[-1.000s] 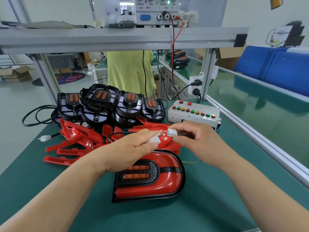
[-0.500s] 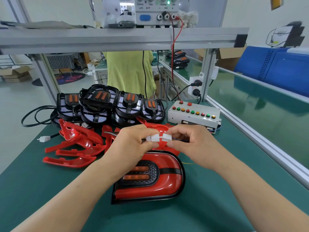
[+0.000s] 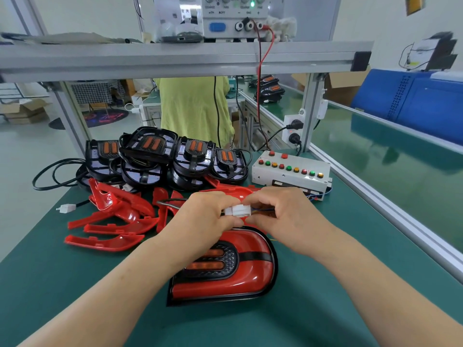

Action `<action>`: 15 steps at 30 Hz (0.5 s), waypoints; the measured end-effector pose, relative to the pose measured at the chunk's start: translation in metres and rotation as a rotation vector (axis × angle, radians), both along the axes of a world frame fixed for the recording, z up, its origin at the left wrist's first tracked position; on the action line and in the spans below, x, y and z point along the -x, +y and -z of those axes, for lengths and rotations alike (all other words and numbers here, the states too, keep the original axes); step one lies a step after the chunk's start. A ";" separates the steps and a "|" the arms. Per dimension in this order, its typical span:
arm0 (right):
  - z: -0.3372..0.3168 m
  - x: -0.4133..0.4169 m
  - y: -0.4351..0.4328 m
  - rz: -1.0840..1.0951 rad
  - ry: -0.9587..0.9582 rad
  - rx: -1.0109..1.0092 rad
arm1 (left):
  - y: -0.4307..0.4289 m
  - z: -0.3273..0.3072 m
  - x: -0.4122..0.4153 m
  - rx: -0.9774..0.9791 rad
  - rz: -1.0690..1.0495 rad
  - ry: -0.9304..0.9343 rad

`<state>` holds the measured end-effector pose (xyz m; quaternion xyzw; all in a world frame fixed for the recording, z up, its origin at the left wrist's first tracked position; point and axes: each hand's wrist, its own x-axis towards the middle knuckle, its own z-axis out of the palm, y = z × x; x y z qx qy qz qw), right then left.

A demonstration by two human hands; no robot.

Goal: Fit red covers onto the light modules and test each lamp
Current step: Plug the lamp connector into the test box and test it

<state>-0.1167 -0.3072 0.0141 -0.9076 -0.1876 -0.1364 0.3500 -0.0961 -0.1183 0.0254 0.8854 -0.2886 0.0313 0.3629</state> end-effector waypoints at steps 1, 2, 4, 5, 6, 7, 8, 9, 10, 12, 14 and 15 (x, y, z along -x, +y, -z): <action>0.001 0.000 -0.001 0.010 0.024 -0.068 | 0.001 0.000 0.000 0.046 -0.008 0.028; 0.002 0.001 -0.002 0.021 0.052 -0.129 | 0.003 0.000 -0.001 0.070 -0.019 0.051; 0.004 0.000 -0.004 0.050 0.085 -0.192 | 0.007 0.002 -0.005 0.057 -0.046 0.063; 0.005 0.000 -0.006 0.068 0.083 -0.197 | 0.010 0.002 -0.007 0.049 -0.062 0.058; 0.005 -0.001 -0.007 0.084 0.076 -0.194 | 0.013 0.003 -0.010 0.053 -0.076 0.051; 0.005 -0.001 -0.008 0.094 0.070 -0.190 | 0.015 0.003 -0.011 0.076 -0.082 0.049; 0.006 -0.001 -0.009 0.098 0.071 -0.190 | 0.017 0.004 -0.012 0.108 -0.077 0.052; 0.007 -0.002 -0.010 0.097 0.079 -0.192 | 0.019 0.004 -0.013 0.133 -0.064 0.052; 0.007 -0.002 -0.010 0.094 0.091 -0.197 | 0.019 0.005 -0.013 0.145 -0.051 0.043; 0.008 -0.003 -0.011 0.091 0.124 -0.221 | 0.019 0.006 -0.013 0.151 -0.028 0.017; 0.008 -0.006 -0.013 0.092 0.153 -0.246 | 0.018 0.008 -0.016 0.154 -0.018 0.001; 0.008 -0.007 -0.013 0.094 0.161 -0.253 | 0.018 0.009 -0.018 0.159 -0.016 0.002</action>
